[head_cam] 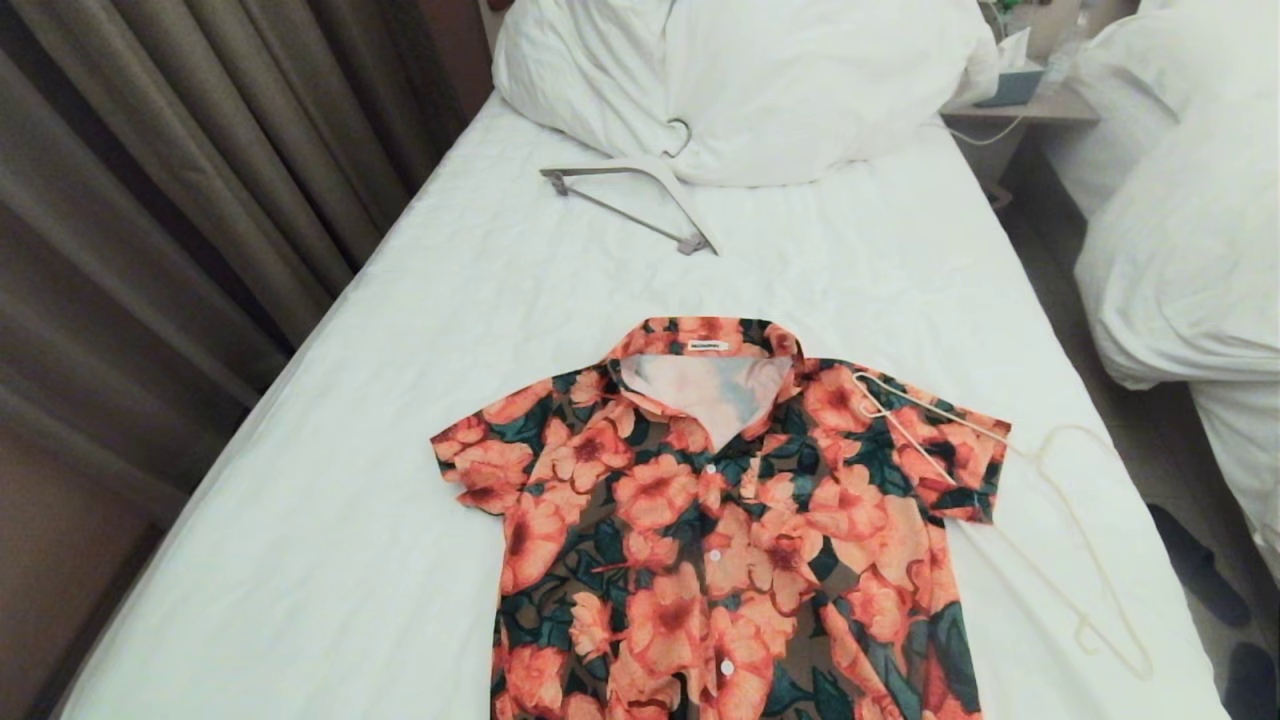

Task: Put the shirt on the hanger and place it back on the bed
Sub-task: Lift the shirt and hanger

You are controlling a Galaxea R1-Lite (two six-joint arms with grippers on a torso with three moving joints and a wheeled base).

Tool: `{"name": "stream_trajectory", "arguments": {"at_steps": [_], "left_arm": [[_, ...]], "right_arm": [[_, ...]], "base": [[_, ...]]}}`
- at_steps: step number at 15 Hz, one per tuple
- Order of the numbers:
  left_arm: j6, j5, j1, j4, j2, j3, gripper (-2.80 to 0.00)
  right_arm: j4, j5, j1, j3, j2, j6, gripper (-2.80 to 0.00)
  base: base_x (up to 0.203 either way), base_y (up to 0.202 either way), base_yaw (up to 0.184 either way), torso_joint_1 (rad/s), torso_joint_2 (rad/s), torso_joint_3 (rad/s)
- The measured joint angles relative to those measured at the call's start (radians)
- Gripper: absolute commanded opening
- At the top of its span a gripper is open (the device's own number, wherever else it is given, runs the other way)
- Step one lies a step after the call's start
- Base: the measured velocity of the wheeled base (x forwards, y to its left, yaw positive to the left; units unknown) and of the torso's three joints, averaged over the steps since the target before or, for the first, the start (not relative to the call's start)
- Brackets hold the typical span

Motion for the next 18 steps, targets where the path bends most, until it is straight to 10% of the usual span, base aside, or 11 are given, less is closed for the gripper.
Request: {"name": "stream_trajectory", "arguments": {"at_steps": [8,18], "left_arm": [[0.000,0.000,0.000,0.000,0.000,0.000,-2.80],[0.000,0.000,0.000,0.000,0.000,0.000,-2.80]], "right_arm": [[0.022,0.100,0.002,-0.157,0.096,-0.022,-2.80],[0.026,0.257,-0.190,-0.723,1.064,0.494,-2.80]], "base": [[0.000,0.000,0.000,0.000,0.00,0.000],[0.000,0.000,0.000,0.000,0.00,0.000]]}}
